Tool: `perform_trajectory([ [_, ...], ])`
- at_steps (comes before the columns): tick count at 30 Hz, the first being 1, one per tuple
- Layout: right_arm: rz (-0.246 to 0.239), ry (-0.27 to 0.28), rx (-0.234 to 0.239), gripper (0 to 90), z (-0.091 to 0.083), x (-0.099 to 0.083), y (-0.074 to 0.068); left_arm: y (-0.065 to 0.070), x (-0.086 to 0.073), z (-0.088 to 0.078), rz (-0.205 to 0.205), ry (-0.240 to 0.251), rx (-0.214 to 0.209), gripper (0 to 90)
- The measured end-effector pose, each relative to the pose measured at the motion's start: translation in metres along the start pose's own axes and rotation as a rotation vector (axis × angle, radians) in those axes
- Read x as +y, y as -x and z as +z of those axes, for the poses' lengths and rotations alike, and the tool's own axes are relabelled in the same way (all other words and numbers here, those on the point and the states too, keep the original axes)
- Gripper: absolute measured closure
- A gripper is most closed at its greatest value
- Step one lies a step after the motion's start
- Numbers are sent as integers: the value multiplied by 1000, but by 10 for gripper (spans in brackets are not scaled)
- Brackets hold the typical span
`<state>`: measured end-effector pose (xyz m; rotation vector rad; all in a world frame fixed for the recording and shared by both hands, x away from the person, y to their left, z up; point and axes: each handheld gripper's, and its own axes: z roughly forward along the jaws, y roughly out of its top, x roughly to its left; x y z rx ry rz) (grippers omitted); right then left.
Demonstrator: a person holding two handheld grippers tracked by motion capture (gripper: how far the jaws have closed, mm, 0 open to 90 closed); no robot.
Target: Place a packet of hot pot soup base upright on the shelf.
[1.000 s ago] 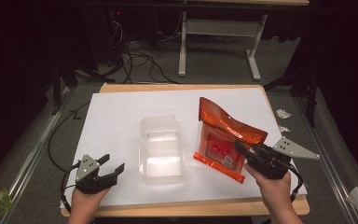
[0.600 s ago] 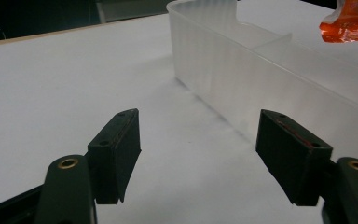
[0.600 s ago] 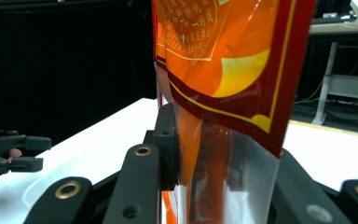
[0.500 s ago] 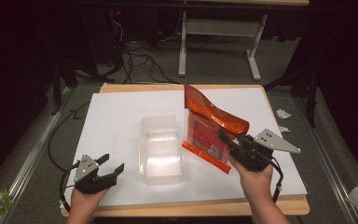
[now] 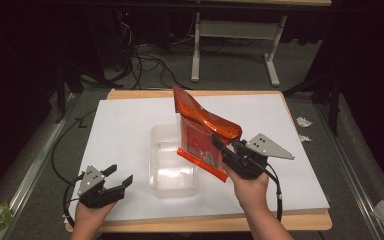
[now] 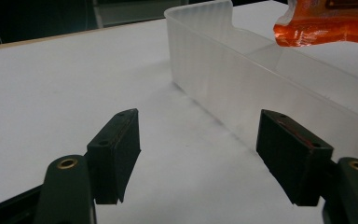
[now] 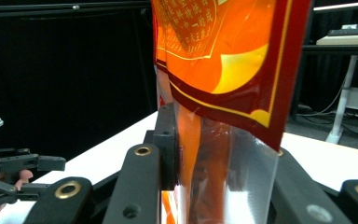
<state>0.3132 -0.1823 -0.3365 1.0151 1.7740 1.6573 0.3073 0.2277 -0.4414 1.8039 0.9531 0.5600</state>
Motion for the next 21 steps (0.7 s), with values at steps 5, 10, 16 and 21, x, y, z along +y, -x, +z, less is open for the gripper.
perform_trajectory([
  [5,-2,1,8,723,12,-2,-8,0,0,0,-3,8,0,309],
  [10,8,-3,13,724,24,-6,-16,1,1,0,2,7,-4,308],
  [16,22,-9,24,724,36,-11,-25,1,1,0,-1,9,-7,309],
  [21,22,-10,31,724,43,-15,-32,1,1,0,0,10,-7,309],
])
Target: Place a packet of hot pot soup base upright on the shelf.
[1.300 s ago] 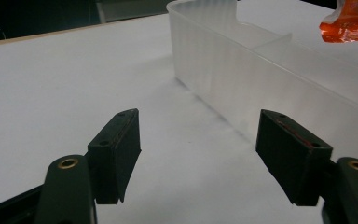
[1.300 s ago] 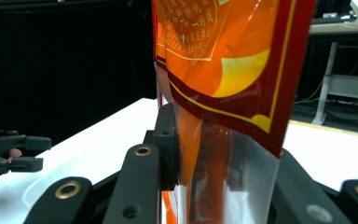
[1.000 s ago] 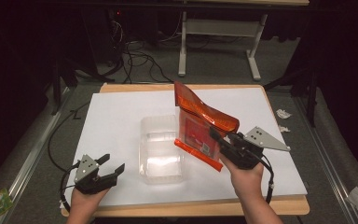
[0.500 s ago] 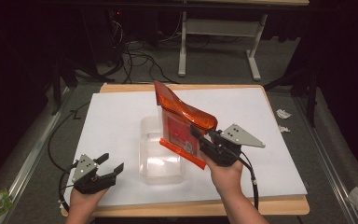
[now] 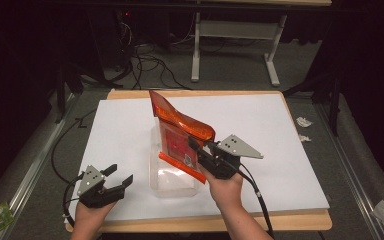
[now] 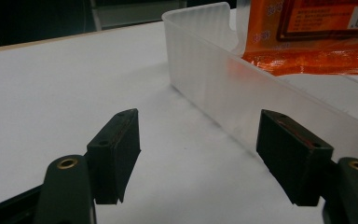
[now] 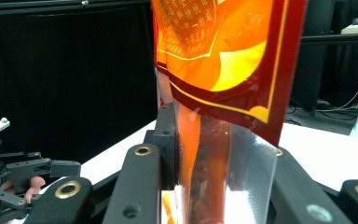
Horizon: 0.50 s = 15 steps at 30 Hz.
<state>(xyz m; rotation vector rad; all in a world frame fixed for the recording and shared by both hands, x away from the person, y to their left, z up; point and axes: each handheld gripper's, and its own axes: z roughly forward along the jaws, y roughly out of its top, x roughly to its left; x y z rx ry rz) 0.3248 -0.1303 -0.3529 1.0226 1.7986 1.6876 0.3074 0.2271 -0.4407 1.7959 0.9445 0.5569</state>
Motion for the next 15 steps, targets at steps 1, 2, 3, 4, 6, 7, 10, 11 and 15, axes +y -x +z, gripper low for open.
perform_trajectory([
  [1,1,-1,1,723,1,-1,-1,0,0,0,0,1,0,308],
  [2,4,-1,1,723,3,-2,-2,0,0,0,2,2,0,309],
  [3,4,-4,3,724,4,-2,-3,0,1,1,6,1,2,309],
  [4,8,-9,2,724,5,-3,-4,0,1,1,8,-2,1,309],
  [6,-3,-12,0,724,7,-6,-6,-1,0,2,8,-4,3,309],
  [7,-3,-12,0,724,7,-6,-6,-1,0,2,4,-4,5,309],
  [10,2,-11,-1,724,12,-10,-7,-1,0,-1,1,4,7,309],
  [11,10,-9,-1,724,13,-12,-8,-1,0,-2,2,7,8,308],
  [15,11,-33,-8,723,21,-22,-11,-3,0,-3,-4,11,8,309],
])
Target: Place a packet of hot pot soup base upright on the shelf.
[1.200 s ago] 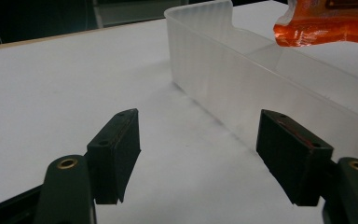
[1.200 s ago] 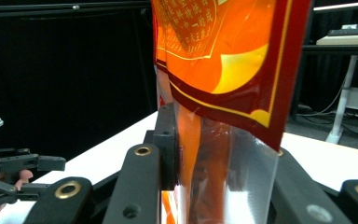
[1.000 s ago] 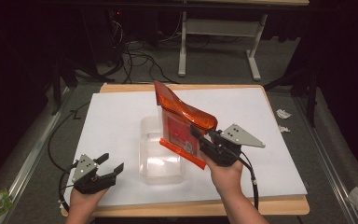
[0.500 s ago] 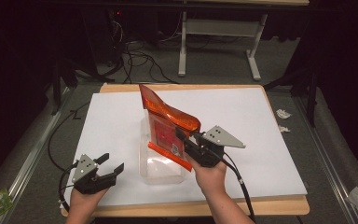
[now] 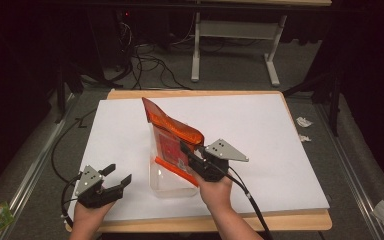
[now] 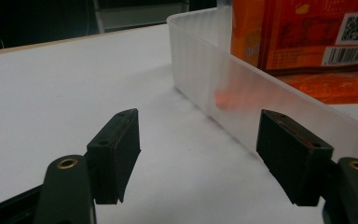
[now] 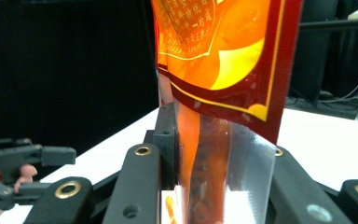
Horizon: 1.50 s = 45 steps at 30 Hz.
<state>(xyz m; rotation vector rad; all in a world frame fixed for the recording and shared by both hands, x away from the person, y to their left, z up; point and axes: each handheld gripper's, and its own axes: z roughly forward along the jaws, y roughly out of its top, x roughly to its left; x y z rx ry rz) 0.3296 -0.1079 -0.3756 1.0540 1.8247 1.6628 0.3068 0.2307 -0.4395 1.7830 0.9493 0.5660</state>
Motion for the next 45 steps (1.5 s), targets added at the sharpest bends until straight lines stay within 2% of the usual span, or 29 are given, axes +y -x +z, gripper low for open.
perform_trajectory([
  [4,3,-17,-7,724,5,-7,2,-1,0,0,0,-3,-3,308],
  [7,27,-17,-11,724,7,-10,6,-1,0,1,4,-2,-1,309],
  [15,27,-16,-7,722,7,-15,5,1,1,3,6,-7,-7,310],
  [20,23,-41,-5,720,8,-23,5,0,1,1,7,-5,-8,310],
  [30,27,-47,14,713,-10,-45,14,3,-1,4,9,-15,-8,311],
  [38,17,-58,20,706,-11,-45,16,3,-2,3,13,-22,-8,312],
  [41,-13,-92,38,652,-10,-40,19,2,-2,2,11,-23,-11,312],
  [45,-7,-105,45,631,-11,-36,22,2,-2,2,11,-24,-12,312],
])
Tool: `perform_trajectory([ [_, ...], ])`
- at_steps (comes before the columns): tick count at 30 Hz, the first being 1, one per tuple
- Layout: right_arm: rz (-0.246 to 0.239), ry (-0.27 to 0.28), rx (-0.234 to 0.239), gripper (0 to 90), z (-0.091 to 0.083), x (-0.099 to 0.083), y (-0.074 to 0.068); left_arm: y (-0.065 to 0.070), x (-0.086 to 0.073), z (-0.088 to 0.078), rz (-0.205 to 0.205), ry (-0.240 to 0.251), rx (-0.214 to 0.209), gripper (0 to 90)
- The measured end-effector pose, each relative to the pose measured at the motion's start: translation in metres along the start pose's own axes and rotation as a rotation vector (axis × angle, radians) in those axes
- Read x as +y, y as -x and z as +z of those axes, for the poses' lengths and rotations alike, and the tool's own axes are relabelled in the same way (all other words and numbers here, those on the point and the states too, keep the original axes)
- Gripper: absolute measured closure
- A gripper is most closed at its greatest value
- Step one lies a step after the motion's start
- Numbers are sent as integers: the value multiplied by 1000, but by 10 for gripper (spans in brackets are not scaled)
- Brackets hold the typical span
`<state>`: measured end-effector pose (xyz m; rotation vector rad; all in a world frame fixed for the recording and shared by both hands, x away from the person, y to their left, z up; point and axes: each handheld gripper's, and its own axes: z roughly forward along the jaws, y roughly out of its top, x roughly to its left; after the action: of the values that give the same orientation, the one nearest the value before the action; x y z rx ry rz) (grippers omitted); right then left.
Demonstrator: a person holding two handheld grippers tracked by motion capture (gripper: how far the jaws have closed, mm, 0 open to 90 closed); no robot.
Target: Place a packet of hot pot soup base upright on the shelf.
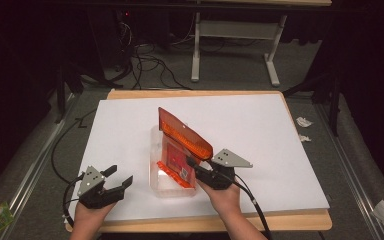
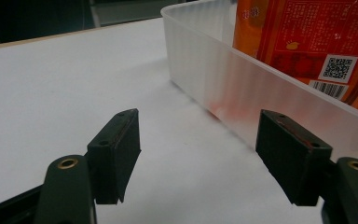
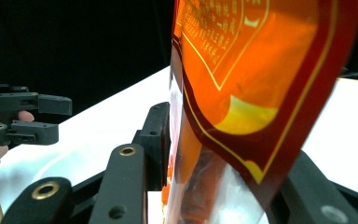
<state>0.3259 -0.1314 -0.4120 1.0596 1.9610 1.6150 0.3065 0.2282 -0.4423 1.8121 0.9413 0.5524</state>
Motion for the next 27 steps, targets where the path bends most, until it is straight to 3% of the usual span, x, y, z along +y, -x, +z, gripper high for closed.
perform_trajectory([
  [14,-12,-25,19,602,-2,5,6,1,0,1,2,0,1,312],
  [23,-14,-57,54,437,-1,11,10,-1,0,0,4,2,-1,311],
  [27,-11,-59,52,408,-2,12,11,-1,0,0,5,1,-2,311],
])
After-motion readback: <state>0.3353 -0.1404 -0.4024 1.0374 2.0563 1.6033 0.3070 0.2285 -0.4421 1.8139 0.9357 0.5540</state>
